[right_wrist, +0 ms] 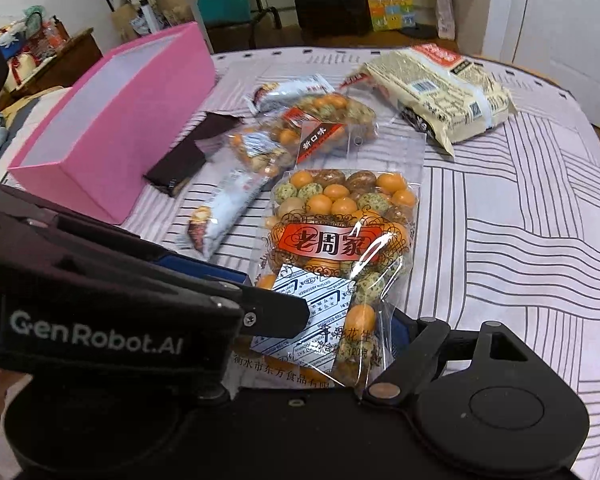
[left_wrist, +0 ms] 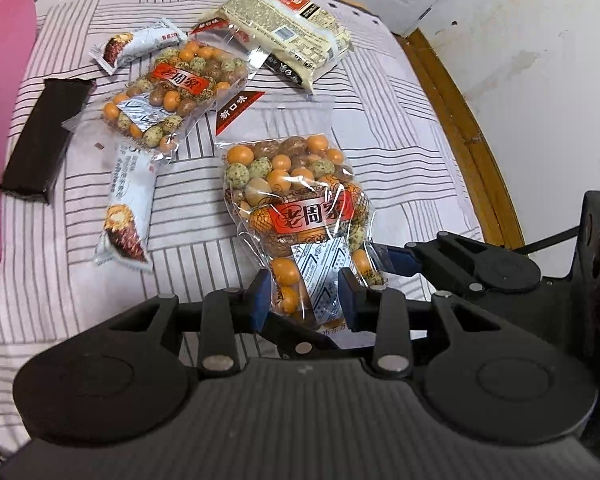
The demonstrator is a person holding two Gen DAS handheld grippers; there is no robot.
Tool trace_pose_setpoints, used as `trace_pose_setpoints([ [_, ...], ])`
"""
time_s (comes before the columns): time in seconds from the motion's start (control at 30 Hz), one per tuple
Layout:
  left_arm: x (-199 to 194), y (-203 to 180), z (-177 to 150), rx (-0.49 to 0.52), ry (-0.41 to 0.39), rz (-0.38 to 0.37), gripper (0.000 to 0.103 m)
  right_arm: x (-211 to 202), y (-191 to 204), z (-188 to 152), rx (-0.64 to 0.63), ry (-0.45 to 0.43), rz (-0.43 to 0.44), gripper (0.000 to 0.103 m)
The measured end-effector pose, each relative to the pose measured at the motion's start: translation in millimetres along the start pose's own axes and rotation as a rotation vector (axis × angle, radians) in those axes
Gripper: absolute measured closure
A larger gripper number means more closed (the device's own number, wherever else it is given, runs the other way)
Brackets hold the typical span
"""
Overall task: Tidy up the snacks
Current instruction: 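Lift the bean bag with the left tool and carry it over the pink box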
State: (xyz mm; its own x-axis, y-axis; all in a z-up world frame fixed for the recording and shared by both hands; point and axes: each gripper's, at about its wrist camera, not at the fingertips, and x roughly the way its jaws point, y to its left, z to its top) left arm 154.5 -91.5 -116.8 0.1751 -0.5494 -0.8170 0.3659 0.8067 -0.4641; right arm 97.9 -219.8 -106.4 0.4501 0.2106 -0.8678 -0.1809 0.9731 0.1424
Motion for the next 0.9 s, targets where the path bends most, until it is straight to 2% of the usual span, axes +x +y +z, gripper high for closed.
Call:
trace_pose_setpoints([
  [0.3, -45.4, 1.5, -32.9, -0.022, -0.034, 0.041, 0.070, -26.2, 47.4, -14.0, -0.093, -0.020, 0.000, 0.018],
  [0.53, -92.1, 6.6, -52.8, -0.030, -0.108, 0.052, 0.070, -51.9, 84.4, -11.8, -0.161, -0.064, -0.003, 0.018],
  [0.9, -138.8, 28.2, -60.2, -0.059, -0.191, 0.074, 0.070, -63.8, 133.7, 6.0, -0.263, -0.111, -0.021, 0.018],
])
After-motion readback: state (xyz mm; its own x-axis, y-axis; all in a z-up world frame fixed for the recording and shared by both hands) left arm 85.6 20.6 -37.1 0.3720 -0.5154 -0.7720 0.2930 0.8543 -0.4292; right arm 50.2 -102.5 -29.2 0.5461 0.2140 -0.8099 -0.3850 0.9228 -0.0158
